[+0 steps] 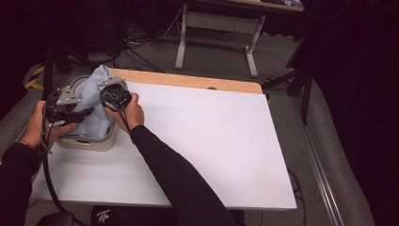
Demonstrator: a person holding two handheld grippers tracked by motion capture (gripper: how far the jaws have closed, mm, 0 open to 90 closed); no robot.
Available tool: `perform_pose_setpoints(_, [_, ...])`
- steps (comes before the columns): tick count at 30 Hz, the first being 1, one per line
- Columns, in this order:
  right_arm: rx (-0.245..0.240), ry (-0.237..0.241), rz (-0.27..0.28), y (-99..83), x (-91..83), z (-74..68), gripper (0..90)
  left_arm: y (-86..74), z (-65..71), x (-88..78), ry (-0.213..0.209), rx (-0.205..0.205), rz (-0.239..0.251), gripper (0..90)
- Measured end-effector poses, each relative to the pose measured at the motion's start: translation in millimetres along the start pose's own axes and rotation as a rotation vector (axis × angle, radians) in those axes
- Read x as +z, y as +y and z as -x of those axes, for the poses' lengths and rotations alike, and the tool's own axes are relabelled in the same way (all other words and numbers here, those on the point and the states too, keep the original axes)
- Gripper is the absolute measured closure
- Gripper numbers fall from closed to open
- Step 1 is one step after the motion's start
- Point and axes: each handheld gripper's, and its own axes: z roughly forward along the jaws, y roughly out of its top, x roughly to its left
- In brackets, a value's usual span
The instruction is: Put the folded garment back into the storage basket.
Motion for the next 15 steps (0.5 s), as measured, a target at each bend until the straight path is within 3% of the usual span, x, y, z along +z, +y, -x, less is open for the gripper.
perform_pose_setpoints(4, [-0.005,0.002,-0.010,-2.7,1.6,-1.1,71.2,-1.3,-0.7,4.5,0.014,-0.008,-0.061,44.3])
perform_pose_setpoints(6, [-0.007,-0.001,-0.016,-4.2,2.1,-1.4,69.7,-1.3,-1.3,4.9,0.017,-0.019,-0.068,35.5])
perform_pose_setpoints(8, [-0.006,-0.002,-0.018,-5.5,2.0,-0.7,68.9,-1.3,-1.5,4.3,0.030,-0.013,-0.076,32.1])
perform_pose_setpoints(13, [0.014,-0.004,-0.022,-8.1,2.6,1.4,60.7,-2.0,-3.2,2.6,0.033,-0.025,-0.060,26.1])
perform_pose_setpoints(15, [0.011,-0.010,-0.023,-8.1,1.8,1.5,55.5,-2.5,-4.3,0.6,0.038,-0.049,-0.030,23.0])
